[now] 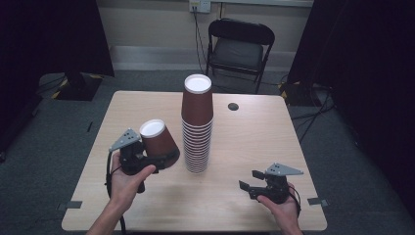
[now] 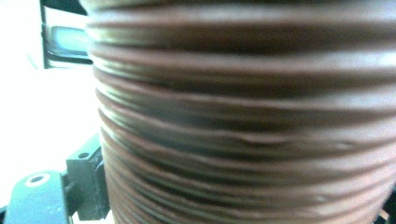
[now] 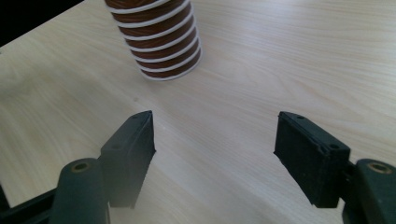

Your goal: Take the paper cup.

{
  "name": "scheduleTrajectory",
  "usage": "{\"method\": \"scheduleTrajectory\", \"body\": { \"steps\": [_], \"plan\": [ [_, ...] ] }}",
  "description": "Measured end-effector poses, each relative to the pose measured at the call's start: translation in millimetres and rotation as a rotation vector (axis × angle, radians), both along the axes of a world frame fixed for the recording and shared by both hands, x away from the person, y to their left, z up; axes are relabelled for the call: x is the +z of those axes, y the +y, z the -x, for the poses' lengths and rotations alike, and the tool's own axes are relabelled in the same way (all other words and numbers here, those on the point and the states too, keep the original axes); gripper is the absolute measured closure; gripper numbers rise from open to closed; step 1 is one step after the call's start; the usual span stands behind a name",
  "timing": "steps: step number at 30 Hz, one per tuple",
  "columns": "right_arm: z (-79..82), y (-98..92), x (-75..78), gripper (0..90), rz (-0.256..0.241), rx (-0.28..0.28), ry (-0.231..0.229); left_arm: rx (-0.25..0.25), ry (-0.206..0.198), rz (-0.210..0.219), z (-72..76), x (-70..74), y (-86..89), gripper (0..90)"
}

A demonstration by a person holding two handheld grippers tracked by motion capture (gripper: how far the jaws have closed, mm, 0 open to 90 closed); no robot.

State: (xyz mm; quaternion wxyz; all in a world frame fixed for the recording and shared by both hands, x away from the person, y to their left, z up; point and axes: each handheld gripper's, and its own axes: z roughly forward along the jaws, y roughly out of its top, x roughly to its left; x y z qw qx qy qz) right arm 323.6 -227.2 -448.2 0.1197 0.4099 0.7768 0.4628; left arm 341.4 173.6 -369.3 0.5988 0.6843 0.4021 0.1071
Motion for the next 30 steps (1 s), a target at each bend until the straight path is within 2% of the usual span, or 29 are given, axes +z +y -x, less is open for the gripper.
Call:
{"method": "scheduleTrajectory", "body": {
  "steps": [1,4,8,11,12,15,17,21,25,30],
  "plan": [
    [0.8,1.6,0.8,28.8,-0.001,0.01,0.0,-0.017,0.016,0.0,0.9,-2.3,-2.7,12.4],
    [3.3,6.9,2.7,32.5,-0.008,0.035,-0.006,-0.023,0.04,-0.006,4.3,-7.9,-10.2,12.5],
    [6.9,15.4,5.8,34.5,-0.008,0.063,-0.021,-0.046,0.071,0.032,9.4,-11.9,-15.1,12.6],
    [10.2,23.2,10.0,36.0,0.006,0.091,-0.036,-0.054,0.122,0.095,11.9,-14.7,-18.0,12.7],
    [11.6,26.1,11.6,36.6,0.008,0.1,-0.044,-0.057,0.13,0.095,12.7,-15.3,-18.6,12.7],
    [16.8,37.8,16.1,36.9,0.019,0.118,-0.08,-0.061,0.139,0.102,14.9,-16.0,-23.0,12.7],
    [20.2,47.2,18.6,37.7,-0.002,0.145,-0.095,-0.062,0.151,0.112,16.0,-16.1,-26.2,12.7],
    [25.1,67.3,23.6,38.4,-0.009,0.178,-0.123,-0.075,0.169,0.118,17.9,-15.5,-28.7,12.7],
    [26.2,86.9,28.8,43.4,0.002,0.206,-0.165,-0.072,0.187,0.133,20.0,-15.3,-30.5,12.6],
    [27.0,100.1,33.2,47.8,0.01,0.251,-0.199,-0.08,0.203,0.154,21.9,-14.6,-33.5,12.7]
  ]
}}
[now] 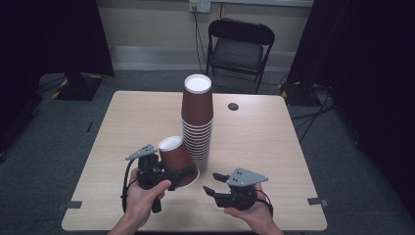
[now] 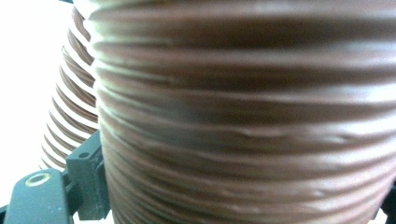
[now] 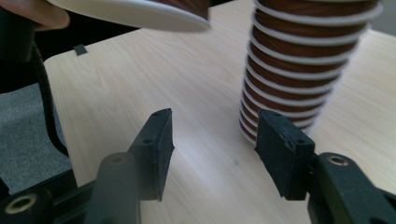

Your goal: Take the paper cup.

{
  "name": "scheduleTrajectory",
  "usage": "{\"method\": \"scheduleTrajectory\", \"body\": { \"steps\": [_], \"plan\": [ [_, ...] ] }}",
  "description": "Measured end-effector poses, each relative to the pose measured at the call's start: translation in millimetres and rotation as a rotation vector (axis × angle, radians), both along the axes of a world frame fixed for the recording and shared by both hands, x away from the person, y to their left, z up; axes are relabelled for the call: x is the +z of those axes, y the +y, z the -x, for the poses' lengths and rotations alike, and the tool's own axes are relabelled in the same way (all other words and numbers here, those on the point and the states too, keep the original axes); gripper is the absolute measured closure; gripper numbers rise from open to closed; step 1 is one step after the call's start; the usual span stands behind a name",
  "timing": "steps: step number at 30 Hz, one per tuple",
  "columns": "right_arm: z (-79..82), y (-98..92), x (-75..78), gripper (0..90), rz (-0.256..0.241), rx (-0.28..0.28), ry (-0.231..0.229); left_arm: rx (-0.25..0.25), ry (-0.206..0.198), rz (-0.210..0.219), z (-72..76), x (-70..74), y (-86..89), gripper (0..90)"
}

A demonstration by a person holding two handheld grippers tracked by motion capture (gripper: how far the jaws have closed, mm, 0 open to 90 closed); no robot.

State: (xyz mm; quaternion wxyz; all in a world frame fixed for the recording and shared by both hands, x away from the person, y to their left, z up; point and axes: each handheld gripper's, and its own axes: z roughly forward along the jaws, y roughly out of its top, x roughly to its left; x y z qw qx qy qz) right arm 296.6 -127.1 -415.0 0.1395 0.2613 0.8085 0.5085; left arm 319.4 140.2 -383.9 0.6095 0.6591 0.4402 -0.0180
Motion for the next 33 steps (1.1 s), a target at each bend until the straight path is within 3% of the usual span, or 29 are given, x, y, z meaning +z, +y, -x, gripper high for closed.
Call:
{"method": "scheduleTrajectory", "body": {
  "steps": [14,19,24,27,31,33],
  "plan": [
    [-1.0,22.3,12.6,58.2,-0.084,0.002,-0.192,-0.035,0.035,0.101,3.0,3.9,-2.3,12.8],
    [-4.1,28.4,17.2,61.5,-0.118,0.003,-0.235,-0.036,0.047,0.123,3.8,5.2,-1.6,12.9],
    [-7.6,36.7,20.1,63.9,-0.135,0.015,-0.282,-0.061,0.083,0.183,4.0,5.7,-2.1,12.9],
    [-9.5,41.5,20.7,65.1,-0.154,0.021,-0.309,-0.062,0.077,0.184,5.4,7.1,-2.9,12.9],
    [-9.4,46.1,22.7,65.6,-0.179,0.003,-0.345,-0.071,0.1,0.225,6.3,7.6,-3.9,12.9],
    [-8.5,47.8,23.3,66.3,-0.184,-0.004,-0.361,-0.085,0.105,0.222,6.6,7.1,-5.2,12.8]
  ]
}}
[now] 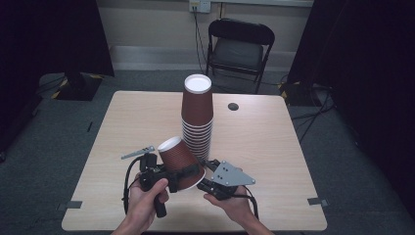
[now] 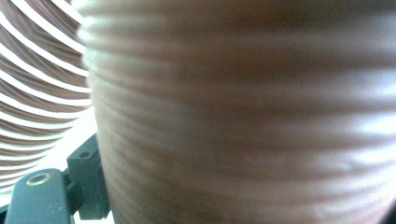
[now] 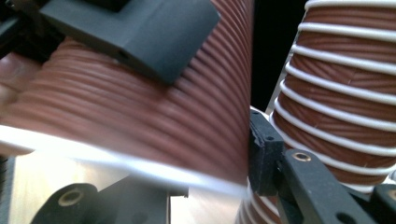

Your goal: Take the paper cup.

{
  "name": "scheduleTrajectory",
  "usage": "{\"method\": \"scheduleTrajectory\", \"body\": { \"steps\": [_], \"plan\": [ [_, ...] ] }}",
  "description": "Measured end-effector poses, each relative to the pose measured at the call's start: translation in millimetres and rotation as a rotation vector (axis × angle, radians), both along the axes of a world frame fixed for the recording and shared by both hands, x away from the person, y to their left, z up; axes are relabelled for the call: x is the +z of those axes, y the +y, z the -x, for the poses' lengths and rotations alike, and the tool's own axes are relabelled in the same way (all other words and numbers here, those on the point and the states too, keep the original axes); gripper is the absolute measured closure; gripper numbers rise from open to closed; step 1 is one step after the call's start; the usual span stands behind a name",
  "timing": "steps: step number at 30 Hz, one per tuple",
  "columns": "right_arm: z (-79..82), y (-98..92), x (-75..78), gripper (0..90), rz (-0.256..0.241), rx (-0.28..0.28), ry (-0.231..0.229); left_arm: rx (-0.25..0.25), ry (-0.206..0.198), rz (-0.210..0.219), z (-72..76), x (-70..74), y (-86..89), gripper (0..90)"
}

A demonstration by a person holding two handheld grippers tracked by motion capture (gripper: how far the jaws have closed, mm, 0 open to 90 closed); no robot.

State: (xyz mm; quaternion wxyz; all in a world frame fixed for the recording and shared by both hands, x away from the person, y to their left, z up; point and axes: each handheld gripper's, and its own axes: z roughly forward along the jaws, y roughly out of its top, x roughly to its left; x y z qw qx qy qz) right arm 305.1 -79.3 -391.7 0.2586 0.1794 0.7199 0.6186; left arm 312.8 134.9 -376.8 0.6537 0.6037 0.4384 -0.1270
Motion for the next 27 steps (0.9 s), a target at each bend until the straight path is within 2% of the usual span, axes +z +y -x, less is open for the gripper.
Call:
{"method": "scheduleTrajectory", "body": {
  "steps": [1,5,7,11,13,14,16,17,18,23,24,25,27],
  "plan": [
    [0.2,0.6,0.4,67.1,-0.001,-0.001,-0.01,-0.001,-0.001,-0.003,0.5,-0.3,-0.7,12.8],
    [-1.5,-1.3,1.0,73.6,-0.021,-0.015,-0.039,-0.016,0.02,0.032,0.6,-2.5,-4.6,12.7],
    [-0.9,-1.5,1.5,74.8,-0.036,-0.023,-0.047,-0.015,-0.008,0.028,0.8,-2.1,-5.7,12.2],
    [1.2,-4.0,2.4,78.5,-0.057,-0.028,-0.068,-0.042,-0.048,0.059,-1.2,-2.8,-5.7,10.9],
    [2.0,-5.9,3.3,81.1,-0.065,-0.03,-0.055,-0.034,-0.088,0.041,-1.8,-1.5,-4.2,10.9],
    [1.9,-6.8,3.6,82.4,-0.068,-0.038,-0.057,-0.031,-0.096,0.05,-2.9,-0.9,-3.5,9.9],
    [2.1,-8.7,4.7,83.9,-0.082,-0.037,-0.045,-0.033,-0.092,0.051,-4.8,0.1,-1.4,8.6],
    [2.2,-8.6,5.1,84.4,-0.077,-0.038,-0.043,-0.039,-0.103,0.037,-5.5,0.6,-0.2,7.9],
    [2.1,-9.1,5.5,84.7,-0.075,-0.038,-0.05,-0.042,-0.111,0.048,-6.4,0.3,0.2,7.6],
    [2.4,-9.5,6.4,85.7,-0.068,-0.03,-0.031,-0.063,-0.11,0.043,-11.6,0.7,2.8,5.4],
    [2.2,-9.7,6.6,85.8,-0.068,-0.026,-0.021,-0.058,-0.13,0.032,-13.4,0.3,4.4,4.4],
    [1.8,-10.7,7.2,86.1,-0.067,-0.03,-0.004,-0.064,-0.126,0.042,-14.9,-0.1,4.6,3.5],
    [1.5,-10.8,7.1,86.2,-0.062,-0.034,-0.006,-0.067,-0.114,0.056,-16.2,-1.5,4.7,3.6]
  ]
}}
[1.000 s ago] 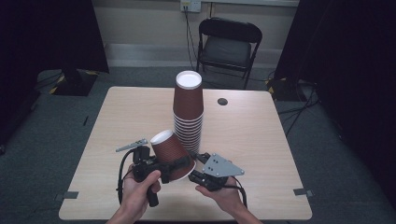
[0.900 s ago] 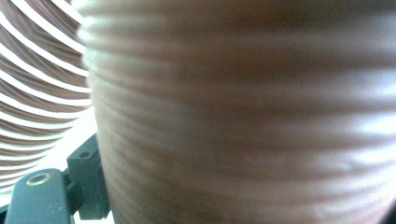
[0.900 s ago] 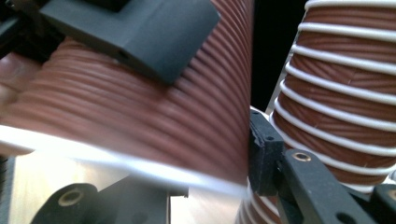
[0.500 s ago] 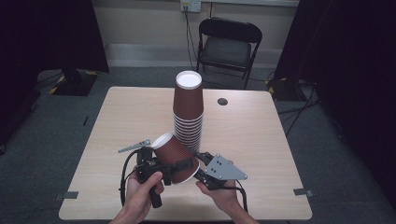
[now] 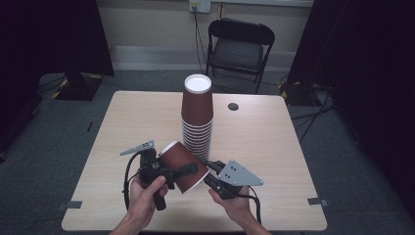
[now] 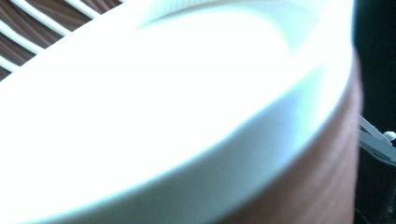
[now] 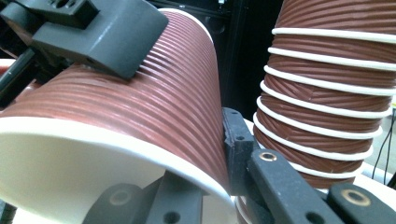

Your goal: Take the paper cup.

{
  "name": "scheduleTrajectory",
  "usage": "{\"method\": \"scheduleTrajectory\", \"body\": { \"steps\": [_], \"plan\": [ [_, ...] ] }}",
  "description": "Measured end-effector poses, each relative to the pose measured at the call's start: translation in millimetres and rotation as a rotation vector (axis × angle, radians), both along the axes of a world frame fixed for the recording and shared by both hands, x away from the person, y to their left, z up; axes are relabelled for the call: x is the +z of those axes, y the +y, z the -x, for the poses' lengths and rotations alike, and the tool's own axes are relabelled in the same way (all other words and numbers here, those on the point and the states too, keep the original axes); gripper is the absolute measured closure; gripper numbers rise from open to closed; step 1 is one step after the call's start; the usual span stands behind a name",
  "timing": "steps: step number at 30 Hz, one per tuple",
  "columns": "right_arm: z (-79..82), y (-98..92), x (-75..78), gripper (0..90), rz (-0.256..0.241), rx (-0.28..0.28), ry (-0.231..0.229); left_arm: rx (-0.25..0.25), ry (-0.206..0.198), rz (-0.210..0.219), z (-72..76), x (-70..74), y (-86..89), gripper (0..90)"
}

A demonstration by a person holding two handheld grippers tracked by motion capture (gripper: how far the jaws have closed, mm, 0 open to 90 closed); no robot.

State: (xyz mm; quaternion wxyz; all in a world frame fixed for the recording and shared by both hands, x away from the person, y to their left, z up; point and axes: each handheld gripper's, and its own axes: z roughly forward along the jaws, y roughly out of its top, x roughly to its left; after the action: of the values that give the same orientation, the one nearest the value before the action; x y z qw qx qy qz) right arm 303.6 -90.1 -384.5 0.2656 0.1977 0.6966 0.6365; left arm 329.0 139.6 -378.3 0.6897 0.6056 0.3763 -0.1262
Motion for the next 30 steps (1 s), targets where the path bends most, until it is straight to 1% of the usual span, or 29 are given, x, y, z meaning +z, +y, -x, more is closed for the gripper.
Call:
{"method": "scheduleTrajectory", "body": {
  "steps": [2,3,4,5,7,8,9,10,11,12,13,14,15,16,17,18,19,20,23,24,26,27,28,29,30],
  "plan": [
    [-0.2,-1.1,0.0,86.2,0.002,0.005,0.013,0.001,-0.005,-0.013,-0.6,0.4,0.9,2.1],
    [-0.1,-1.3,-0.4,86.1,0.002,0.01,0.012,-0.008,0.001,-0.008,-1.5,0.6,1.5,2.2],
    [0.4,-1.4,-0.6,86.1,0.002,0.011,0.01,-0.006,0.004,0.001,-1.5,0.7,1.6,2.7],
    [0.5,-1.6,-0.4,86.1,0.001,0.012,0.012,-0.011,-0.001,-0.004,-1.6,0.5,1.6,2.9],
    [0.9,-2.2,0.2,86.2,-0.003,0.012,0.013,-0.009,-0.001,0.008,-1.5,0.9,1.1,3.2],
    [1.1,-2.4,0.2,86.1,-0.006,0.009,0.012,-0.005,-0.005,0.007,-1.8,1.2,1.8,3.5],
    [1.0,-2.9,0.1,86.4,-0.01,0.013,0.014,0.011,-0.015,0.016,-2.1,1.0,3.0,2.9],
    [1.3,-3.4,0.1,86.4,-0.012,0.017,0.023,0.039,-0.041,0.021,-2.8,2.1,6.5,3.6],
    [2.6,-3.7,-0.6,86.4,-0.007,0.018,0.022,0.041,-0.045,0.026,-3.8,1.9,9.1,5.4],
    [3.5,-3.4,-1.3,86.4,-0.006,0.018,0.024,0.04,-0.009,0.053,-5.1,1.2,12.9,7.5],
    [4.2,-2.7,-2.2,86.4,0.0,0.032,0.029,0.042,0.002,0.06,-5.3,0.5,14.5,11.1],
    [4.5,-2.3,-2.5,86.4,0.001,0.034,0.028,0.042,-0.002,0.047,-5.2,0.2,15.8,11.7],
    [4.4,-2.0,-2.9,86.4,0.006,0.038,0.033,0.05,-0.014,0.042,-4.9,-0.3,16.1,11.1],
    [4.2,-1.6,-3.4,86.4,0.007,0.042,0.041,0.058,-0.02,0.027,-5.0,-0.9,17.0,10.7],
    [3.6,-1.4,-4.4,86.4,0.009,0.045,0.049,0.057,-0.023,0.024,-5.7,-1.3,17.1,10.2],
    [3.8,-1.5,-4.8,86.4,0.011,0.049,0.056,0.063,-0.039,0.006,-6.0,-1.3,18.1,9.9],
    [3.8,-1.8,-5.3,86.4,0.018,0.05,0.06,0.084,-0.056,-0.004,-5.2,-0.5,17.9,9.8],
    [4.4,-2.5,-6.2,86.4,0.023,0.05,0.075,0.094,-0.068,-0.026,-4.7,0.3,19.1,10.3],
    [4.8,-5.0,-8.3,86.4,0.032,0.06,0.088,0.122,-0.084,-0.018,-5.9,0.4,22.8,15.9],
    [5.2,-5.9,-8.5,86.4,0.038,0.062,0.095,0.126,-0.087,-0.035,-6.7,0.3,25.1,14.8],
    [4.9,-8.2,-8.8,86.4,0.048,0.069,0.106,0.142,-0.094,-0.053,-6.4,0.4,25.8,15.0],
    [4.9,-10.0,-9.0,86.4,0.055,0.074,0.126,0.14,-0.103,-0.058,-6.3,0.2,25.8,15.2],
    [4.3,-10.8,-9.2,86.4,0.059,0.077,0.125,0.143,-0.113,-0.064,-5.9,0.2,24.9,15.2],
    [4.2,-11.9,-9.4,86.4,0.07,0.082,0.137,0.145,-0.119,-0.069,-5.5,0.3,24.3,15.2],
    [4.1,-12.4,-9.7,86.3,0.074,0.086,0.145,0.145,-0.131,-0.086,-5.8,0.1,23.8,15.2]
  ]
}}
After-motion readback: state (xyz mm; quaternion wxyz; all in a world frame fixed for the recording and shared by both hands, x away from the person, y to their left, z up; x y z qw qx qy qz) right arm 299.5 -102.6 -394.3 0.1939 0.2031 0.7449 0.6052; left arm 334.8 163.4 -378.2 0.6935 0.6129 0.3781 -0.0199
